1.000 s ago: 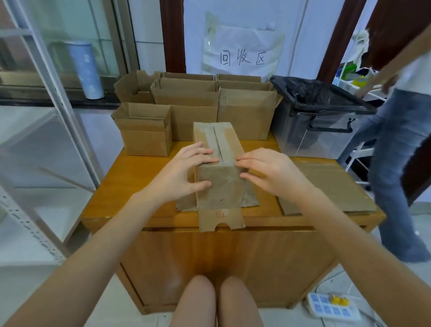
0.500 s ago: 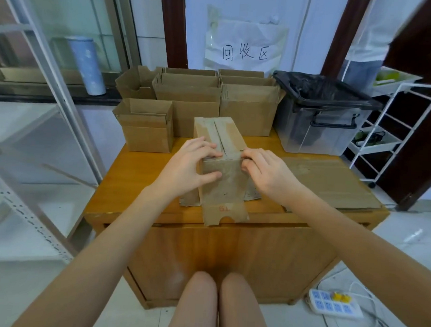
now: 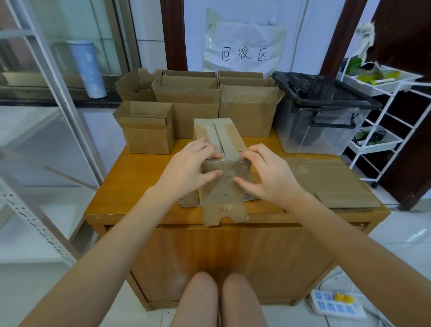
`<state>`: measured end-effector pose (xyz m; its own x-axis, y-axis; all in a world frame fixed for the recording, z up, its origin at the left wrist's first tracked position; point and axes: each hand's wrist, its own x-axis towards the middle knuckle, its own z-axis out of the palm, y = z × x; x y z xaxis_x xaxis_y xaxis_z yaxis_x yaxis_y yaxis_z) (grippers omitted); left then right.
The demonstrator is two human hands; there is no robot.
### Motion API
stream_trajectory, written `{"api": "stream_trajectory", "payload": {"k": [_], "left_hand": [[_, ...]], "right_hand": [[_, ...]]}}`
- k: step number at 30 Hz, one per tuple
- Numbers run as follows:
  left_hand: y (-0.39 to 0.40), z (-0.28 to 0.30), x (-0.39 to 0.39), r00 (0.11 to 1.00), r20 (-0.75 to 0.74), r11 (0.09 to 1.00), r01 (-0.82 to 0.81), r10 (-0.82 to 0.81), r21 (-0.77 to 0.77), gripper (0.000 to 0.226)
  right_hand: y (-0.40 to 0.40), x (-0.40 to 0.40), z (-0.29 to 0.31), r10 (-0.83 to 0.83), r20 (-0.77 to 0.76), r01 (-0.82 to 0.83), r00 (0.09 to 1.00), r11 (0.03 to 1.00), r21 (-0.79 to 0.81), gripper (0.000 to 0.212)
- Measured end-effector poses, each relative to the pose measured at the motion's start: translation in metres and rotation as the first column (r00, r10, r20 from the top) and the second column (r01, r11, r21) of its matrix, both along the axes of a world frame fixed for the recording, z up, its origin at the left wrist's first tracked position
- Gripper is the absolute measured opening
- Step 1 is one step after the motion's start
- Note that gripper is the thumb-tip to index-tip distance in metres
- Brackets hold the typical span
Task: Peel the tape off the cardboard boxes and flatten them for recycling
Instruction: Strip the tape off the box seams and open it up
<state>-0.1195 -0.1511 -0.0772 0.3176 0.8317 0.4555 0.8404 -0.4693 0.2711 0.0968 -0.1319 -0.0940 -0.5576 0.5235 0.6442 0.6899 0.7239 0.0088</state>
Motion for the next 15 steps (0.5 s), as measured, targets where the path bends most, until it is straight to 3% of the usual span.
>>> {"api": "stream_trajectory", "payload": {"k": [5,9,13,15], "left_hand": [[-0.001,0.005,-0.004,1.0,-0.019,0.999,0.02,-0.02,-0.027,0.041],[0.001,0.007,-0.008,0.998,-0.038,0.998,0.056,-0.057,-0.032,0.038],[0.0,0.011,-0.018,0.988,-0.111,0.988,0.089,-0.104,-0.128,0.045],[0.002,0.012,-0.028,0.991,-0.049,0.969,0.114,-0.128,-0.22,0.051]], "right_hand": [[0.01,-0.008,0.014,0.01,0.115,-0.021,0.993,0.995,0.094,0.042],[0.013,-0.008,0.014,0.038,0.123,-0.053,0.992,0.992,0.119,0.039],[0.014,-0.01,0.011,0.052,0.098,-0.069,0.994,0.98,0.186,0.033],[0.015,-0.01,0.009,0.051,0.086,-0.068,0.995,0.974,0.215,0.03]]}}
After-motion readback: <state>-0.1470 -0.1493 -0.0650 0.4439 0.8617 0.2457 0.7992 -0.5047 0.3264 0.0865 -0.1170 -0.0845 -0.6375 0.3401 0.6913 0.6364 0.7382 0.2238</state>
